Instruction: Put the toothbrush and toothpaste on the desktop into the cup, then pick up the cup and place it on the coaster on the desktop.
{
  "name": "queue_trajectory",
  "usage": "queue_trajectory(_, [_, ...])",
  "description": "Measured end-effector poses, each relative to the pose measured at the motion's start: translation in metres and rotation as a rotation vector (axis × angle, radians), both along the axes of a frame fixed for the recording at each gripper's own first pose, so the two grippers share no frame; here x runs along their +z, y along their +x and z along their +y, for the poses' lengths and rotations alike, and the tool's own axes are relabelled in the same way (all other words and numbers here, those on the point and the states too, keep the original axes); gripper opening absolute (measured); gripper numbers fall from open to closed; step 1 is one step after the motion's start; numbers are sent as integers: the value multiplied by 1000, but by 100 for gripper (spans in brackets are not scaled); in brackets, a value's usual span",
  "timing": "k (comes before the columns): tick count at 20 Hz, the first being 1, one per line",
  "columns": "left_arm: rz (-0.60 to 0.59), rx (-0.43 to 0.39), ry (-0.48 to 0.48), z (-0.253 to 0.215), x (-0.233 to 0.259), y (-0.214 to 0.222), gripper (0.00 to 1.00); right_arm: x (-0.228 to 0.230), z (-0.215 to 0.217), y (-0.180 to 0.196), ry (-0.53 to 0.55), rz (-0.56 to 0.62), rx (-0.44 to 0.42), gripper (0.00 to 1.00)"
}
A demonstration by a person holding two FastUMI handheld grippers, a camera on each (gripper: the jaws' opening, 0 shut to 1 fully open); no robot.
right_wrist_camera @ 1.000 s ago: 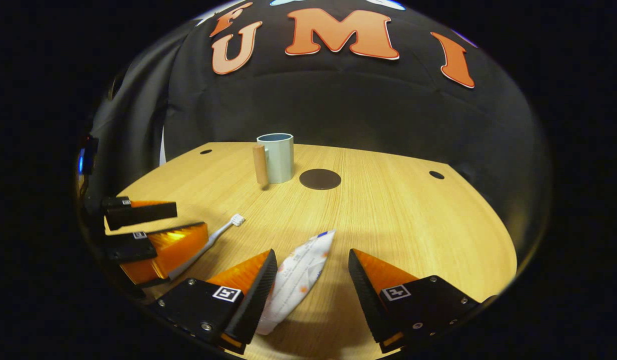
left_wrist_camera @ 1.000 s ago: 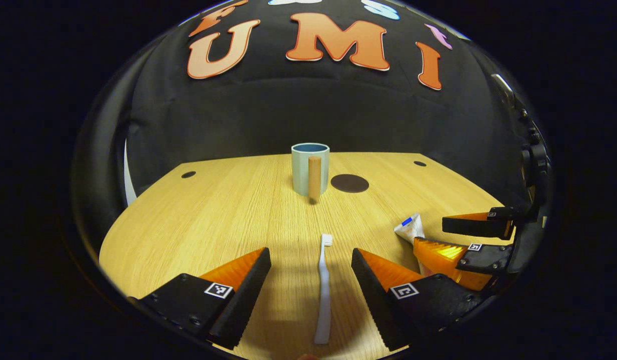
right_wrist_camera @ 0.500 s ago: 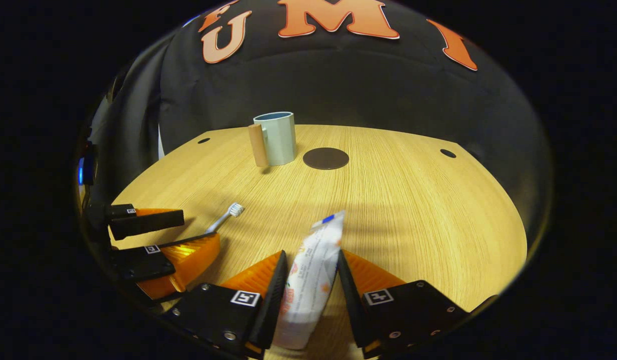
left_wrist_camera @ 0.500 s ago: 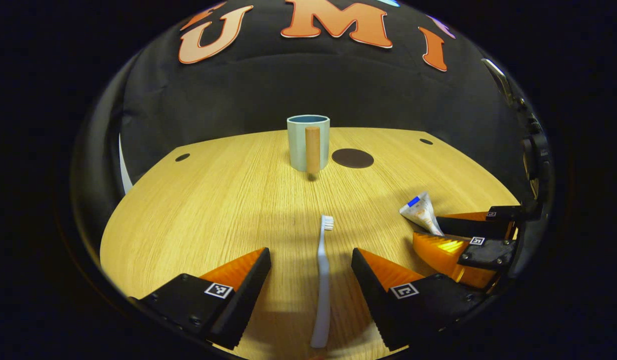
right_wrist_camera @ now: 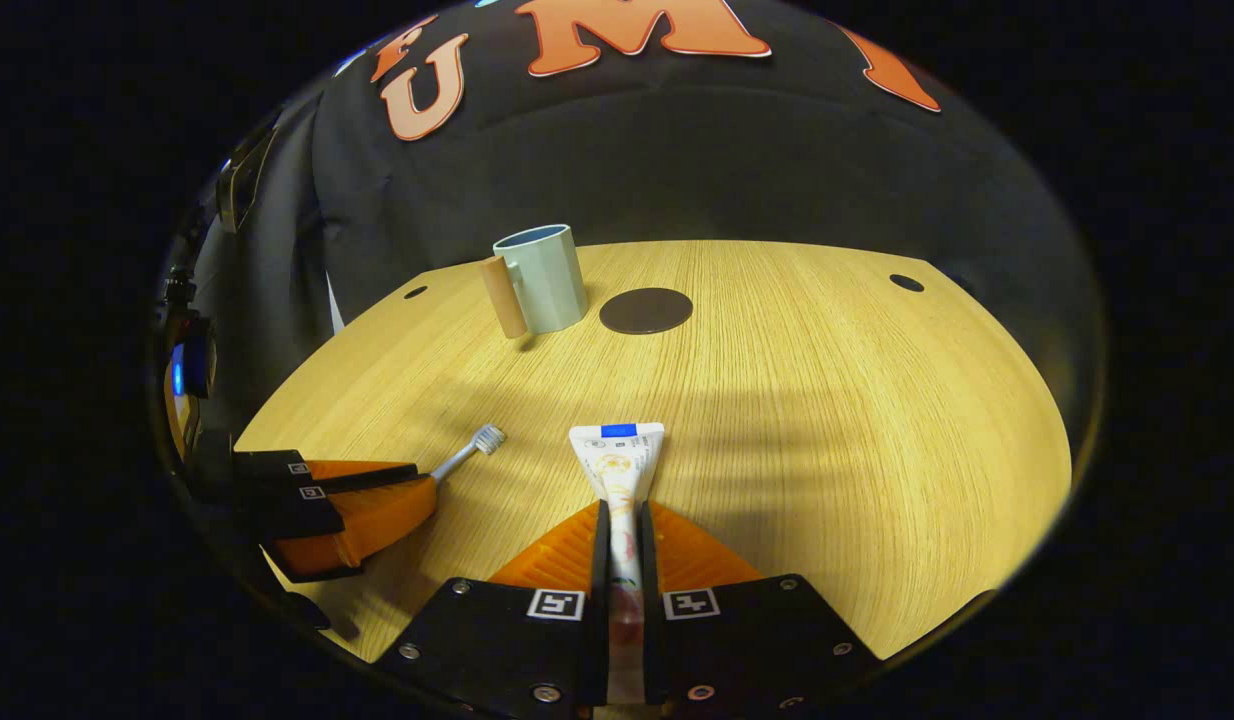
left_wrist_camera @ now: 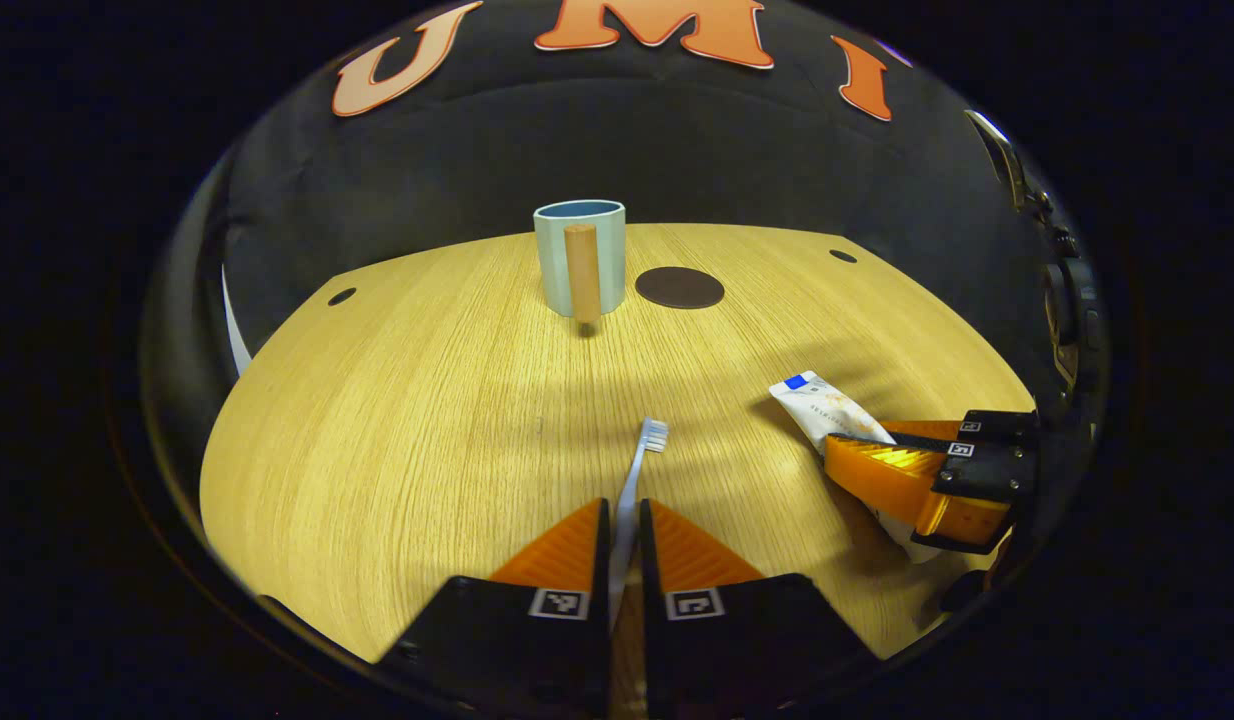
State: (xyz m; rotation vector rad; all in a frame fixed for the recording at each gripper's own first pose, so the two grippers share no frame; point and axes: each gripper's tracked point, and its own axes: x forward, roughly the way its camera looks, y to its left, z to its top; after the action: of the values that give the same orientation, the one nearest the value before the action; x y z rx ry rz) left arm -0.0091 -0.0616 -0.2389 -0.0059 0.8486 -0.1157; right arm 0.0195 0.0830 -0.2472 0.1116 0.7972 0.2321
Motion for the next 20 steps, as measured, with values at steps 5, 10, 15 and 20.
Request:
queue_trajectory(5, [-7,10,-6,1,-1,4,7,9,-6,6,49,-20,-5,14])
queue_trajectory(10, [-69,19,-64,1,5,10,7,35,-16,19,55,-95,-10,14])
queue_trajectory(15, [-210,22,-84,11,29,27,7,59,-9,29,46,-167,8,14])
queue_trajectory(20, [-338,0,-105,8,63,47,7,86,1,45,50,-240,21,14])
